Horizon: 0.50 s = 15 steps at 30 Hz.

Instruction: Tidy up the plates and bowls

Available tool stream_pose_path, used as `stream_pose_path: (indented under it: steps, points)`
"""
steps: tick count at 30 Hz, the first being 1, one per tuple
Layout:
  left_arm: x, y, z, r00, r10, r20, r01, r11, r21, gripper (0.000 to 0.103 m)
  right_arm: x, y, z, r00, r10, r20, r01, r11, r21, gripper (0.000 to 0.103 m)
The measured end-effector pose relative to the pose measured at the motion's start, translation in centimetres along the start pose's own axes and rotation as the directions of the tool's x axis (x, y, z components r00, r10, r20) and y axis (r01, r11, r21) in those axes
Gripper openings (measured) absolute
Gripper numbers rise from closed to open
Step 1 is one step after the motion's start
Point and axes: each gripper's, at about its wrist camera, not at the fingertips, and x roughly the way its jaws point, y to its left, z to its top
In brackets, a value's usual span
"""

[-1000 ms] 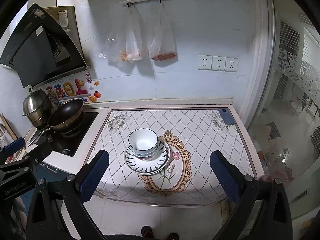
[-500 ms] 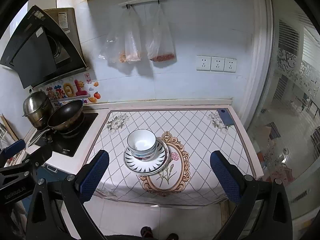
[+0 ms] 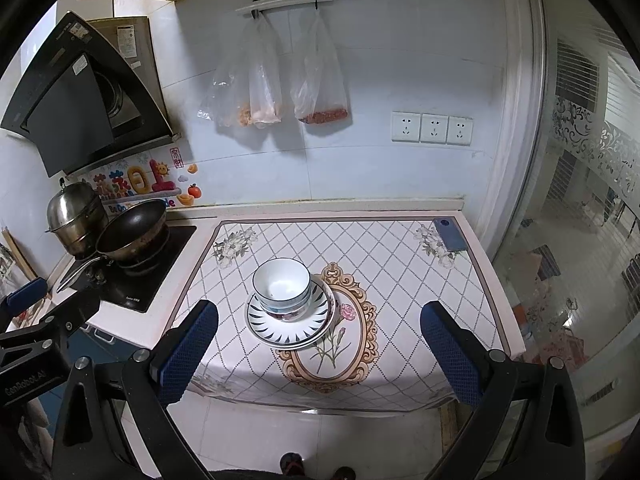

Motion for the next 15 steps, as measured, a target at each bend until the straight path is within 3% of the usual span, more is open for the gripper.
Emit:
stream_pose_path:
  steps: [15]
  points:
    - [-0.47,0.21,-0.33,1.0,-0.004,-0.002,0.004,1.0,-0.007,0.103,-0.73,-0.1,-0.17,1.0,0.0,0.008,0.0,1.0,0.001,0.103]
